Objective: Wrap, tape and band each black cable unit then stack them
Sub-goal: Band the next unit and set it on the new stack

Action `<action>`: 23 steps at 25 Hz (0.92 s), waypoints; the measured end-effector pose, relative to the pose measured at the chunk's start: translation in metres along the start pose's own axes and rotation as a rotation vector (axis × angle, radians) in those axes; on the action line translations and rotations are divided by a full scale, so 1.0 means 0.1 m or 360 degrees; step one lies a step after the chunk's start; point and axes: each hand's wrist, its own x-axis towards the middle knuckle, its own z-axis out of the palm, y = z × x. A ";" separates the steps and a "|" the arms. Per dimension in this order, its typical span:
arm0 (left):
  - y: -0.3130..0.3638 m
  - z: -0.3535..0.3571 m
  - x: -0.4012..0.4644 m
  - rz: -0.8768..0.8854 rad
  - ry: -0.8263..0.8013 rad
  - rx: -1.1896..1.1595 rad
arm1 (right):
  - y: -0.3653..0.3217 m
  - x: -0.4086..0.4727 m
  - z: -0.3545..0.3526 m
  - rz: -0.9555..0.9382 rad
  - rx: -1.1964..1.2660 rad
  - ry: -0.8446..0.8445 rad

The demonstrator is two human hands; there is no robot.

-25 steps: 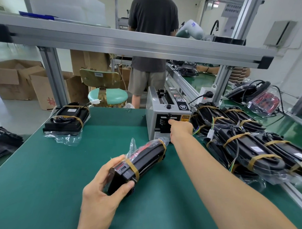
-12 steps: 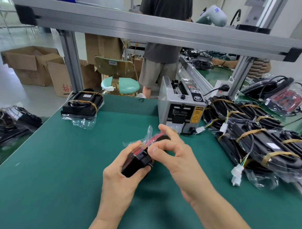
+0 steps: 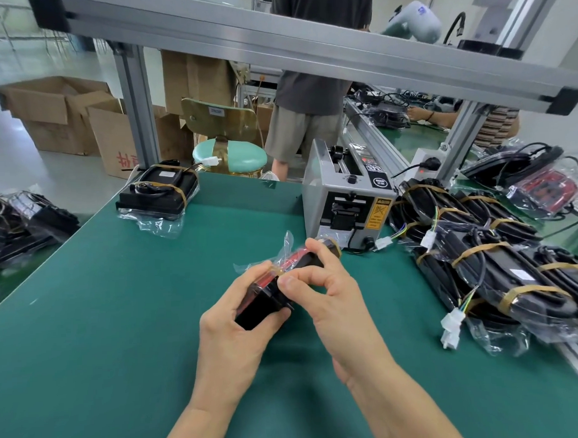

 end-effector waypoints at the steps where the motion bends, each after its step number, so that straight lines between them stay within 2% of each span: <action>1: 0.00 0.00 0.00 0.0003 -0.0002 -0.0004 | 0.00 0.00 0.01 0.0002 -0.0014 0.0012; 16: 0.03 0.00 0.00 0.0000 0.0022 -0.0002 | 0.12 -0.02 0.14 -0.0066 0.0100 0.0262; 23: 0.01 0.00 0.01 -0.0003 0.0032 0.0017 | 0.08 -0.01 0.11 -0.0034 0.0211 0.0216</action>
